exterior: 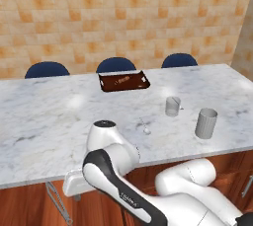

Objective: Take the tongs from the drawer on the left and place them on the dining counter next to the tray containing the kebab skewer.

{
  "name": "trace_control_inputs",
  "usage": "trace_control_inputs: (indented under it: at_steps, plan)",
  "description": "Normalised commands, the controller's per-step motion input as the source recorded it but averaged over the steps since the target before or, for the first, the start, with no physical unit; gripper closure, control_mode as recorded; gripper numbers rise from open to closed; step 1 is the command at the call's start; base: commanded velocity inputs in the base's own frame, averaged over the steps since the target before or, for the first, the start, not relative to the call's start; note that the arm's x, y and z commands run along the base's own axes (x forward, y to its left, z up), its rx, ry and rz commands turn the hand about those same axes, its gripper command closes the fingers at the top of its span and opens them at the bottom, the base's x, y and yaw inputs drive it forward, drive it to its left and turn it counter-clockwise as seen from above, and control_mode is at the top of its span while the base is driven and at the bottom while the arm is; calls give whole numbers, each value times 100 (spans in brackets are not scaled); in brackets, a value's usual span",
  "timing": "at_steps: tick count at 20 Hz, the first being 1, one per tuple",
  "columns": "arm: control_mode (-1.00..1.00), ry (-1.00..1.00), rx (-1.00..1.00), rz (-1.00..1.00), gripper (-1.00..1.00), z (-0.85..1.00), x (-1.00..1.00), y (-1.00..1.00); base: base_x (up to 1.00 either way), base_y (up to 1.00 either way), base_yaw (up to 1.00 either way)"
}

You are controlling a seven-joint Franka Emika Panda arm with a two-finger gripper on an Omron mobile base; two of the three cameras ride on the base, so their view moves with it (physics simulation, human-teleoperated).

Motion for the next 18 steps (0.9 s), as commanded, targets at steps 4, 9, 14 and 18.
trace_control_inputs:
  at_steps: [4, 9, 14, 18]
  plan:
    - [-100, 0, -13, -12, -100, -25, 0, 10, 0, 0, 0]
    - [-100, 0, -12, -9, -100, -18, 0, 24, 0, 0, 0]
    - [-100, 0, -7, 0, -100, -21, 13, 23, 0, 0, 0]
    - [-100, 0, -6, 0, -100, -8, 27, 4, 0, 0, 0]
